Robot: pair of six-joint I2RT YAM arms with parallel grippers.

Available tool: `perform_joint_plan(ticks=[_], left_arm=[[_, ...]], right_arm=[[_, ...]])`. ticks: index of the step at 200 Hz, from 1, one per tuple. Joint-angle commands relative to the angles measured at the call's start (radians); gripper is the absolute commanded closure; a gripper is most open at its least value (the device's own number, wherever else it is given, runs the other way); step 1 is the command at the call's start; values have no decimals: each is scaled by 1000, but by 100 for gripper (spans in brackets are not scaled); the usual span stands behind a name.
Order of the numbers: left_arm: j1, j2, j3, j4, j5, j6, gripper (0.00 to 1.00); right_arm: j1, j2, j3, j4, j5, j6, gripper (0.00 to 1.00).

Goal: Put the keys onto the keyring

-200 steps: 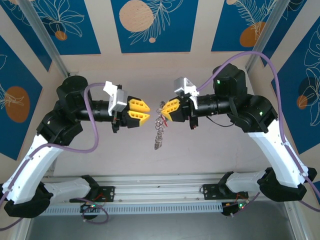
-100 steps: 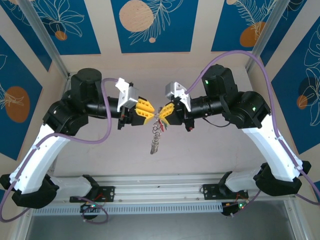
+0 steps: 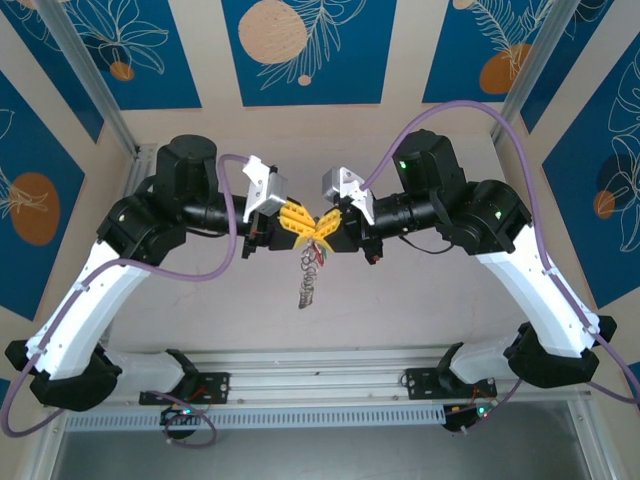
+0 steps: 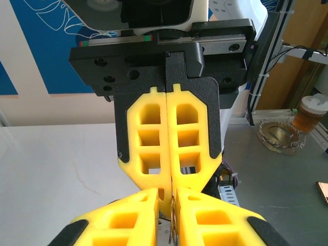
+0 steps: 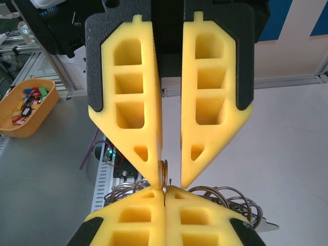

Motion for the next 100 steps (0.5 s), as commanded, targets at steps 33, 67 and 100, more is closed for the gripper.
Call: perform_joint_plan(ticks=[33, 67, 100], left_arm=[[-15, -5, 7, -28, 12, 25, 98], [-16, -6, 5, -29, 13, 23, 92], [-17, -10, 0, -32, 11, 27, 88]], right_arm=[[7, 0, 42, 22, -14, -13, 100], [8, -7, 38, 29, -14, -16, 100], [8, -11, 34, 32, -13, -18, 100]])
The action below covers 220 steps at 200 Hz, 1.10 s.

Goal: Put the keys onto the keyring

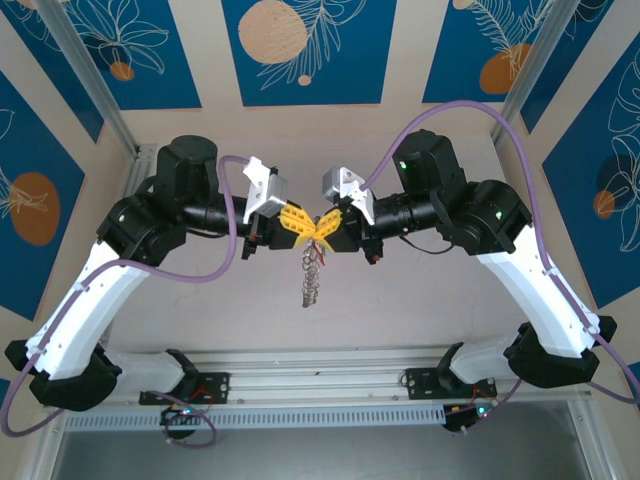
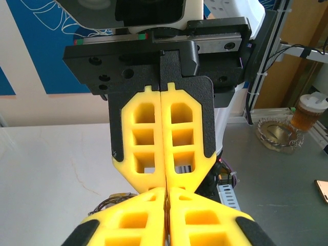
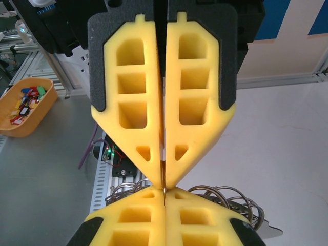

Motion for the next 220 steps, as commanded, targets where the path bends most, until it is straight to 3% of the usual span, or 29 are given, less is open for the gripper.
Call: perform_joint_plan(ticks=[1, 117, 147, 161, 220], left_arm=[[-12, -10, 0, -25, 10, 19, 88], [-11, -24, -10, -48, -14, 33, 85], [-12, -17, -7, -52, -5, 35, 89], [-12, -14, -5, -55, -3, 41, 100], [-12, -26, -5, -30, -2, 23, 100]], right_arm=[[8, -12, 31, 35, -21, -18, 100], [5, -23, 11, 50, -35, -24, 100], [4, -25, 9, 61, -45, -28, 100], [4, -27, 6, 67, -45, -29, 100], [5, -94, -92, 162, -51, -42, 98]])
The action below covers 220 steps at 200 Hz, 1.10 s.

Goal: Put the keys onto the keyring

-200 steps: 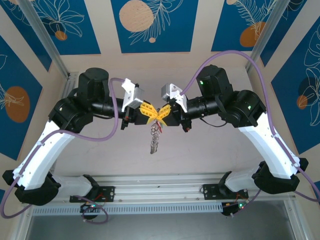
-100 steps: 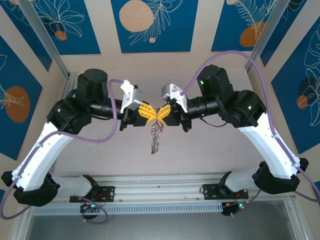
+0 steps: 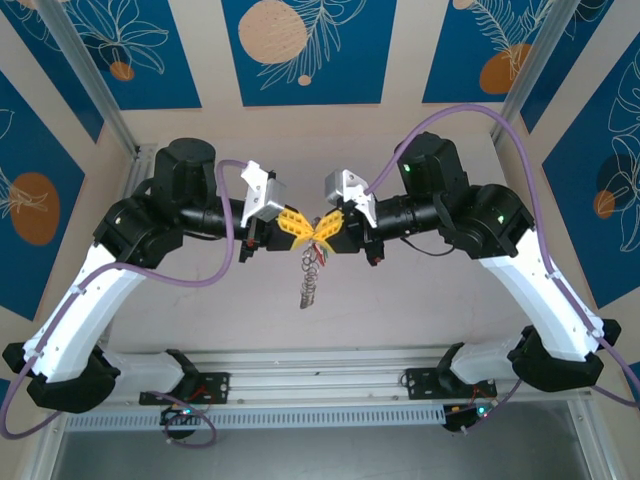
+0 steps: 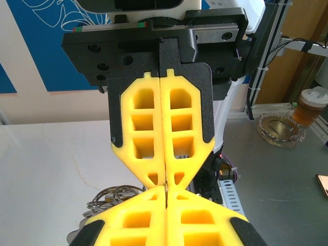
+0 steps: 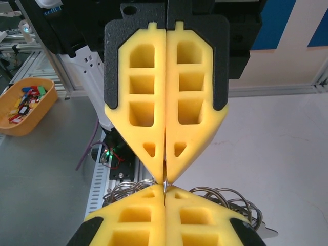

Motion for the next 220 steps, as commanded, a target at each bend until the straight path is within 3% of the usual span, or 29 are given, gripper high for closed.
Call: perform_joint_plan(ticks=[1, 30, 70, 161, 220], left_arm=[[-9, -13, -1, -2, 9, -3, 100], [-9, -29, -17, 38, 6, -24, 100], [-9, -32, -24, 68, 1, -40, 100], [-9, -35, -42, 134, 12, -79, 100], [-10, -41, -50, 157, 23, -97, 100]], right_arm=[[5, -59, -38, 107, -35, -16, 97], [-2, -100, -92, 143, -26, -3, 78], [-21, -121, -123, 150, -25, 21, 67], [-33, -207, -329, 242, -85, 133, 74], [-34, -184, -350, 294, -83, 150, 72]])
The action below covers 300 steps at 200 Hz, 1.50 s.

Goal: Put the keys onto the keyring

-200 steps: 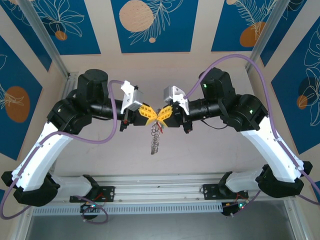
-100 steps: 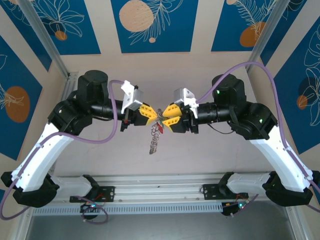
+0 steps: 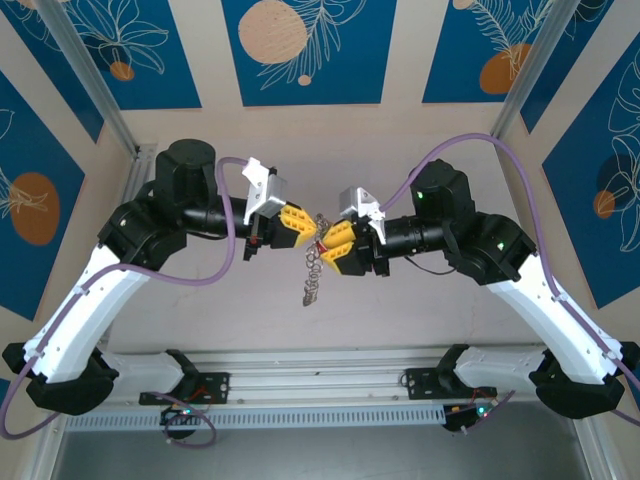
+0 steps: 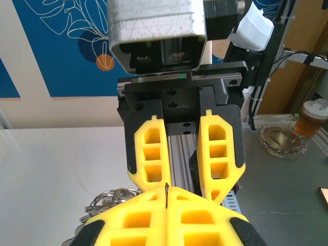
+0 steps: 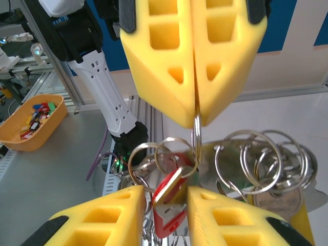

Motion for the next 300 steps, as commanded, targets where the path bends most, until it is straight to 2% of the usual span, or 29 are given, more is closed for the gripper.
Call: perform_joint_plan(ticks=[1, 88, 113, 139, 229, 300], left_arm=[[-5, -27, -2, 55, 27, -22, 100], [-5, -33, -6, 57, 32, -21, 100], [-5, -37, -6, 58, 30, -21, 100], [-5, -42, -12, 59, 23, -21, 100], [-3, -48, -43, 46, -25, 13, 100], [-4, -44, -78, 27, -50, 55, 100]], right_arm=[[-4, -1, -16, 49, -22, 23, 72], [-4, 15, -30, 67, -30, 16, 76], [-5, 10, -27, 72, -14, 16, 91], [-6, -12, -25, 71, -3, 3, 100], [-7, -55, 96, -82, 117, -51, 100], [-7, 34, 254, -148, 176, -70, 100]])
